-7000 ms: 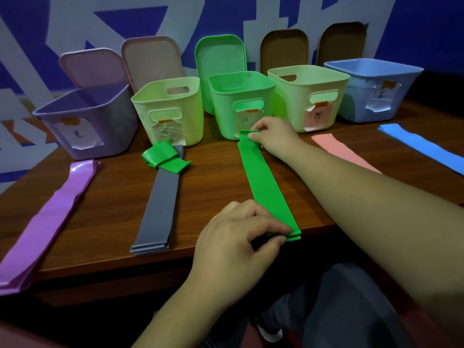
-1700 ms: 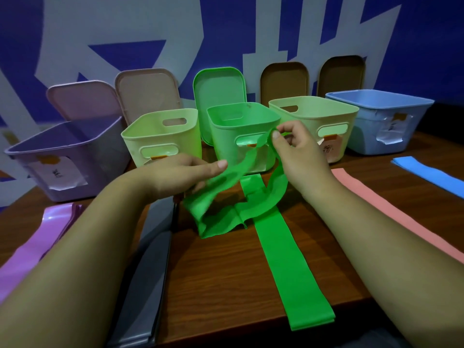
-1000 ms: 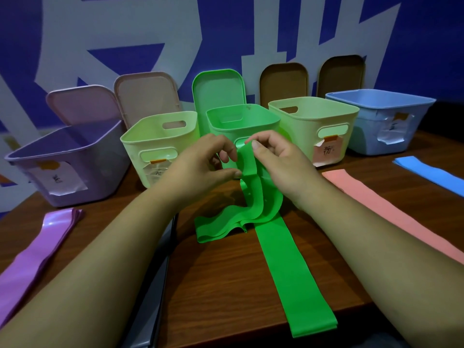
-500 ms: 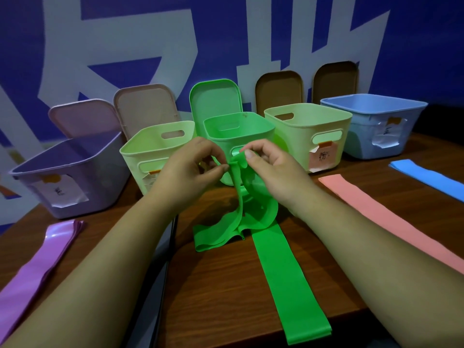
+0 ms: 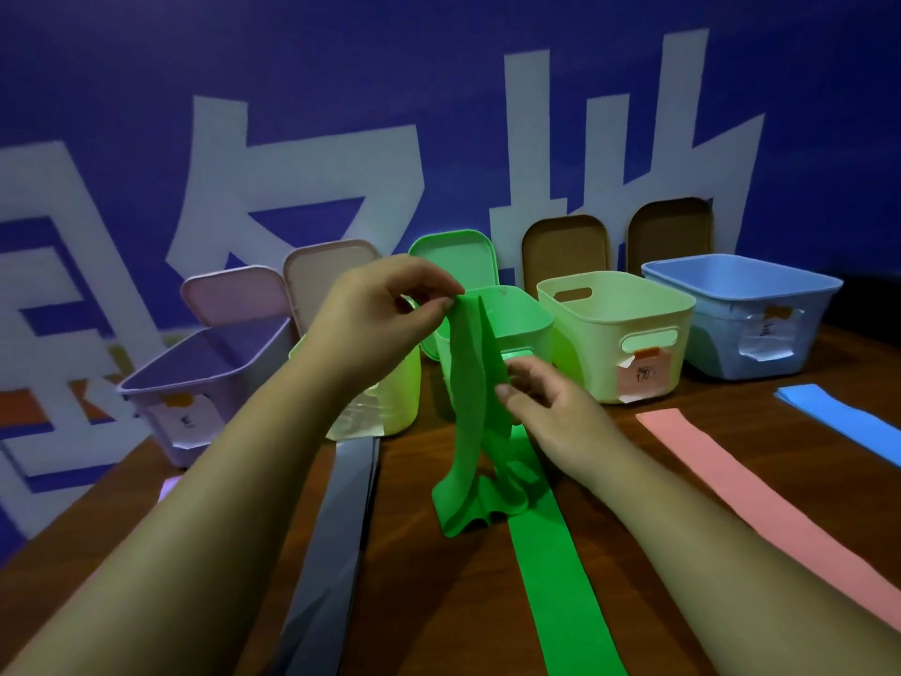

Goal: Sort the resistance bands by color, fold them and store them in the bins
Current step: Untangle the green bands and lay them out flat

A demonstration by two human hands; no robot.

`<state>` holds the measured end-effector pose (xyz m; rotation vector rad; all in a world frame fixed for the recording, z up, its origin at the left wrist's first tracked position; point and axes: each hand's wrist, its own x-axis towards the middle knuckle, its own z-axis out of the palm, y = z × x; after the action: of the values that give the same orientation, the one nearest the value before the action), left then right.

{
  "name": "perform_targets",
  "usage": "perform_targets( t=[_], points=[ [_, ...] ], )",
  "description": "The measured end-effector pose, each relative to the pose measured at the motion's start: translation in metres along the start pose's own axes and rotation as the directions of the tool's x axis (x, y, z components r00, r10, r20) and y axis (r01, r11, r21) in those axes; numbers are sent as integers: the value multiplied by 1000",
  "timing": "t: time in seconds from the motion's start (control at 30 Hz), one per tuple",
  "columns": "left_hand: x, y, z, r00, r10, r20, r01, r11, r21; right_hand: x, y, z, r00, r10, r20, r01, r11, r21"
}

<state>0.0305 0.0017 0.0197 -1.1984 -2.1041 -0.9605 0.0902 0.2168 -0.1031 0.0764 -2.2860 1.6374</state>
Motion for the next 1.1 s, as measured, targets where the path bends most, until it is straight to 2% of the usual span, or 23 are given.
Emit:
perform_targets(
  t=[0.17, 0.3, 0.53, 0.6, 0.7, 0.9, 1.03, 1.1],
  points=[
    [22, 21, -15, 1000, 16, -12, -15, 996, 86, -5, -5, 0, 998, 28, 49, -29, 999, 33],
    [39, 35, -22, 997, -57, -61, 62, 993, 96, -9, -10, -2, 996, 64, 69, -68, 995, 69],
    [62, 51, -30, 978, -154, -140, 160, 986, 37, -14, -16, -1, 982, 153, 108, -167, 978, 129],
    [68, 51, -31, 969, -192, -157, 195, 981, 4, -15, -16, -2, 968, 189, 163, -214, 965, 149],
    [74, 47, -32, 953, -243, -179, 243, 970, -18, -22, -22, -3, 949, 191, 250, -228, 965, 129],
    [79, 35, -34, 920, -338, -199, 332, 941, -66, -26, -18, -3, 953, 206, 223, -230, 969, 86],
    [82, 30, -36, 904, -381, -195, 364, 924, -120, -29, -28, -2, 951, 207, 230, -198, 978, -62],
    [83, 29, -36, 898, -397, -189, 371, 915, -160, -38, -32, -1, 953, 198, 231, -184, 980, -79]
  ],
)
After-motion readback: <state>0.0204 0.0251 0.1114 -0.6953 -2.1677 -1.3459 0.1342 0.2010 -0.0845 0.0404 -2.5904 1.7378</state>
